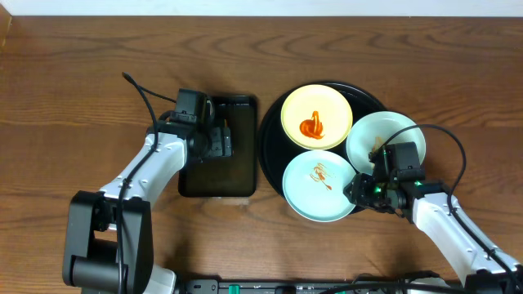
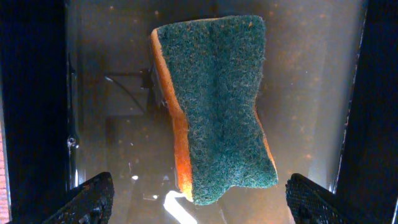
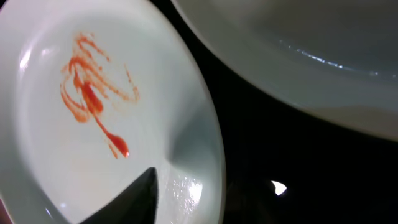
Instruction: Clean dirty plates on tray and stack at the side
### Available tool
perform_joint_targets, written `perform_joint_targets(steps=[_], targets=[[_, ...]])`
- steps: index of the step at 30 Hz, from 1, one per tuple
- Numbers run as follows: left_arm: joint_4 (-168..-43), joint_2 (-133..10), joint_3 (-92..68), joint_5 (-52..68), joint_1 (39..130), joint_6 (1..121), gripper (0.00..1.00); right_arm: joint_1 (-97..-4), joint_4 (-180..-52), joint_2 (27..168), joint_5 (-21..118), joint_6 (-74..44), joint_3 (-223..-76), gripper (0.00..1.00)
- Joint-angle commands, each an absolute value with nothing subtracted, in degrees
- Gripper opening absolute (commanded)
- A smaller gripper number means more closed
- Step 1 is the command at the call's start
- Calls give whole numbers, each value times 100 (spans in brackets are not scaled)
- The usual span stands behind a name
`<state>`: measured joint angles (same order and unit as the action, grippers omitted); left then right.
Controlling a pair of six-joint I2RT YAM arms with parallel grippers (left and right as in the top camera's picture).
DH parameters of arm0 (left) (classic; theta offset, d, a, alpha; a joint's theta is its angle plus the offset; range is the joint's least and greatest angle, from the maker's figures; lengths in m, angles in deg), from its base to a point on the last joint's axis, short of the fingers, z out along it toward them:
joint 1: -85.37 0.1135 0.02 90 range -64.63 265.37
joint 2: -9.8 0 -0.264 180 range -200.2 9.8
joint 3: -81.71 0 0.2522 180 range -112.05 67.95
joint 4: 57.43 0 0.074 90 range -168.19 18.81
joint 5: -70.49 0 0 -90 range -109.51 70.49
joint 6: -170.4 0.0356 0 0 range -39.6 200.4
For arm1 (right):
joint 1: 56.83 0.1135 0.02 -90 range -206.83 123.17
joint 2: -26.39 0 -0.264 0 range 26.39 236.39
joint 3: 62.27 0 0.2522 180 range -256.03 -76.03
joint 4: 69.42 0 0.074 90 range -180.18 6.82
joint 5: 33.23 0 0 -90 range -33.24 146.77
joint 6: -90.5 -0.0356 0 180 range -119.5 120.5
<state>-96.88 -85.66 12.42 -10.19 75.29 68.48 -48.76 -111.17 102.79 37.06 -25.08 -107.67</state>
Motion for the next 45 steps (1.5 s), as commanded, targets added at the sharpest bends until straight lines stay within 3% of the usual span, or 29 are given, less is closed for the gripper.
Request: perform_joint_targets(steps=[1, 8, 13, 22, 45], targets=[[-9764, -8615, 1234, -982, 7526, 6917, 89, -4808, -11062, 10373, 3726, -2569, -10741, 34], [-9799, -8615, 1234, -982, 7526, 6917, 89, -4808, -11043, 10399, 3724, -2569, -10741, 10], [-9808, -8617, 1234, -982, 7526, 6917, 89, -4808, -10732, 10397, 3730, -2541, -10743, 2], [-9808, -8617, 1234, -982, 7526, 6915, 89, -4806, -10481, 10399, 4373, -2051, -10743, 1], [-9310, -8988, 1234, -951, 7279, 6872, 86, -4474, -9930, 10403, 4392, -1483, -10743, 1]])
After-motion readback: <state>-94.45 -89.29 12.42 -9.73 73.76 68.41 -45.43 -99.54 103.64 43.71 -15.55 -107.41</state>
